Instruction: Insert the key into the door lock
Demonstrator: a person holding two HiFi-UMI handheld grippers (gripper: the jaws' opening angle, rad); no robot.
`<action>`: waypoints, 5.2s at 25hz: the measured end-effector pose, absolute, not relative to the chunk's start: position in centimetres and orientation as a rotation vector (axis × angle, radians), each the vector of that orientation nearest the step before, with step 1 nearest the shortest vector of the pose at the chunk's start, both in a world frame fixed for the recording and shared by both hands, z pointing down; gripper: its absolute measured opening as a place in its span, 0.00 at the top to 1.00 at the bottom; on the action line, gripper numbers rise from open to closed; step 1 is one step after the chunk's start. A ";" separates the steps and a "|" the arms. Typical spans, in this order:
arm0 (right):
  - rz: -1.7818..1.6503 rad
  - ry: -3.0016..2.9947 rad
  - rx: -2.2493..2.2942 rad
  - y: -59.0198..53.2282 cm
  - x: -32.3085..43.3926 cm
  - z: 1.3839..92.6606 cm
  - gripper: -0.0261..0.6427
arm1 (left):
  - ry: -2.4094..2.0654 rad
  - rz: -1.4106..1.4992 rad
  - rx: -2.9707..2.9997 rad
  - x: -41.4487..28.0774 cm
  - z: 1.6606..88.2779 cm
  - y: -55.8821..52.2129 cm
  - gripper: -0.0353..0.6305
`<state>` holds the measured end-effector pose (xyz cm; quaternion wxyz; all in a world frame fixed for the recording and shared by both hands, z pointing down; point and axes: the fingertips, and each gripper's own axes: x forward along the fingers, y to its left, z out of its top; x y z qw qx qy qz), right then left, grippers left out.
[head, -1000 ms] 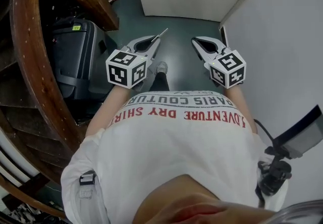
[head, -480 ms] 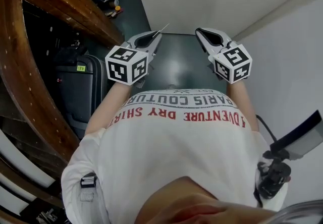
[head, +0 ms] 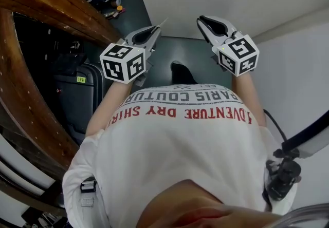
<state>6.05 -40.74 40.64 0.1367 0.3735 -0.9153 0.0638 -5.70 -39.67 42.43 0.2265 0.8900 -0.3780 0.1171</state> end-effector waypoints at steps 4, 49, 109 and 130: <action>0.070 -2.656 1.072 -48.5 5.5 36.8 0.92 | -1.070 0.286 2.411 -6.2 41.3 -43.7 0.91; -0.167 -2.579 0.959 -61.6 2.2 36.3 0.68 | -0.943 -0.799 1.596 -7.6 44.6 -62.3 0.91; 0.209 -2.703 0.659 -22.9 -1.4 38.6 0.96 | -0.906 0.303 2.748 -4.6 36.7 -23.8 0.94; 0.195 -2.736 0.788 12.6 10.3 35.5 0.96 | -0.868 0.359 2.744 6.7 35.6 13.6 0.94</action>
